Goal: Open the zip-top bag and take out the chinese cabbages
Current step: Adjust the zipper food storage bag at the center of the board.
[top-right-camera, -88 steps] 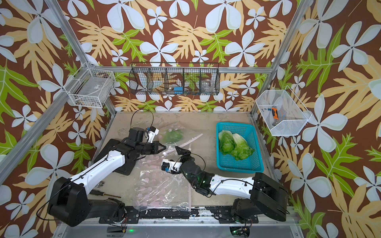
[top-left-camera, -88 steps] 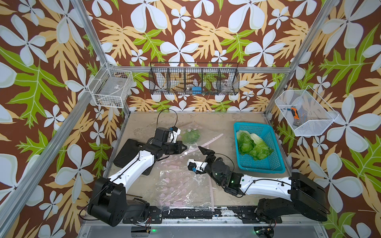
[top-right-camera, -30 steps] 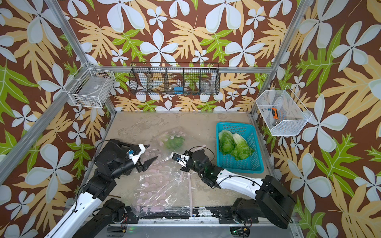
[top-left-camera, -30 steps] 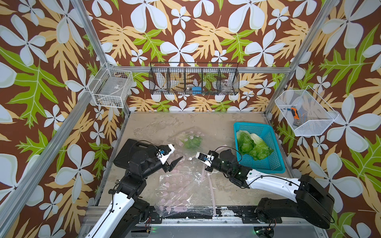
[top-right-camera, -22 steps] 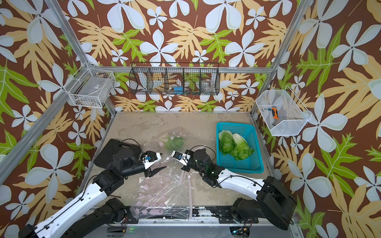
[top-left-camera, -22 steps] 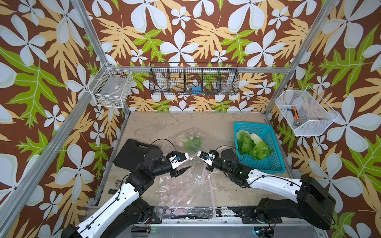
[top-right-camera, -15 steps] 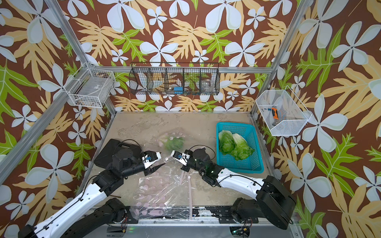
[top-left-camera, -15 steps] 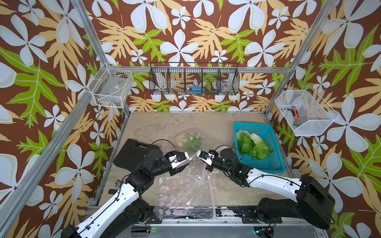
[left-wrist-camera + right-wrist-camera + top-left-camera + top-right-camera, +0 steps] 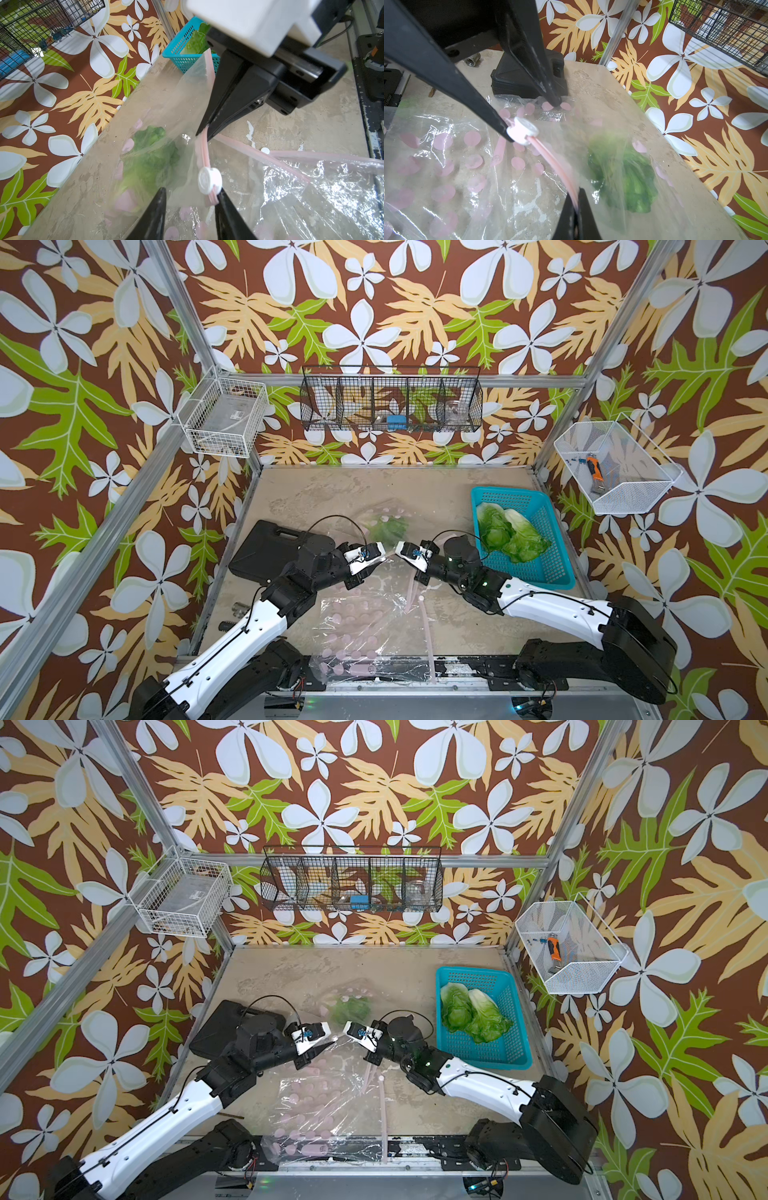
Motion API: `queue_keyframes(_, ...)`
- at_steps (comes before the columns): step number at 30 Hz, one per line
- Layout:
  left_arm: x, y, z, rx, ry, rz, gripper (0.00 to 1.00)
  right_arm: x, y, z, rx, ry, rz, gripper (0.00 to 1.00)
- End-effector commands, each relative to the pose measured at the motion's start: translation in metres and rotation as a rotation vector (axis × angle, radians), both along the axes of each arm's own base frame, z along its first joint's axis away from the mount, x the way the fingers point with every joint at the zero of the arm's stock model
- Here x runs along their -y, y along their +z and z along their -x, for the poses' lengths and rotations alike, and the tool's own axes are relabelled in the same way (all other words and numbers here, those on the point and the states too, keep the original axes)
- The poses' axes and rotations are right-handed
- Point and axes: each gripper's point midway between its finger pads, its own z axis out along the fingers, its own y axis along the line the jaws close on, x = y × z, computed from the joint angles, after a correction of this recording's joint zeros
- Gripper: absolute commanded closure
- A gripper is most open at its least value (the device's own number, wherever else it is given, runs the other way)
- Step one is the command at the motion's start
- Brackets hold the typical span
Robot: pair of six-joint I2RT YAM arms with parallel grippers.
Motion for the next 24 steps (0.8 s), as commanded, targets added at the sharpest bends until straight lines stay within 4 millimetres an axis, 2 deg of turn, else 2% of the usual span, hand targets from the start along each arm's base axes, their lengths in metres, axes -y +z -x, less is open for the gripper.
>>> queue_keyframes(1, 0.002, 0.004, -0.003, -0.004, 0.010, 0.013, 0.70, -0.002, 0.006, 0.002, -0.002, 0.016, -0.014, 1.00)
queue_keyframes(3, 0.001, 0.003, -0.006, -0.010, 0.021, 0.011, 0.79, -0.003, 0.006, 0.002, -0.004, 0.021, -0.015, 1.00)
queue_keyframes(10, 0.002, 0.002, -0.007, -0.011, 0.024, 0.014, 0.91, -0.004, 0.007, 0.003, -0.005, 0.027, -0.012, 1.00)
queue_keyframes(12, 0.002, 0.002, -0.006, -0.010, 0.019, 0.016, 0.98, -0.005, 0.008, 0.002, -0.003, 0.030, -0.012, 1.00)
queue_keyframes(17, 0.003, 0.002, -0.006, -0.006, 0.013, 0.017, 1.00, -0.007, 0.010, 0.008, 0.019, 0.068, -0.022, 1.00)
queue_keyframes(19, 0.004, 0.002, -0.004, -0.005, 0.004, 0.017, 1.00, -0.006, 0.013, 0.007, 0.047, 0.063, -0.033, 0.83)
queue_keyframes(21, 0.005, 0.002, -0.002, -0.007, -0.011, 0.019, 1.00, -0.005, 0.019, 0.012, 0.092, 0.086, -0.045, 0.60)
queue_keyframes(22, 0.005, 0.003, -0.001, -0.006, -0.016, 0.020, 1.00, -0.004, 0.024, 0.015, 0.118, 0.092, -0.059, 0.53)
queue_keyframes(24, 0.006, 0.002, 0.000, -0.008, -0.026, 0.021, 1.00, -0.002, 0.033, 0.018, 0.170, 0.097, -0.087, 0.46)
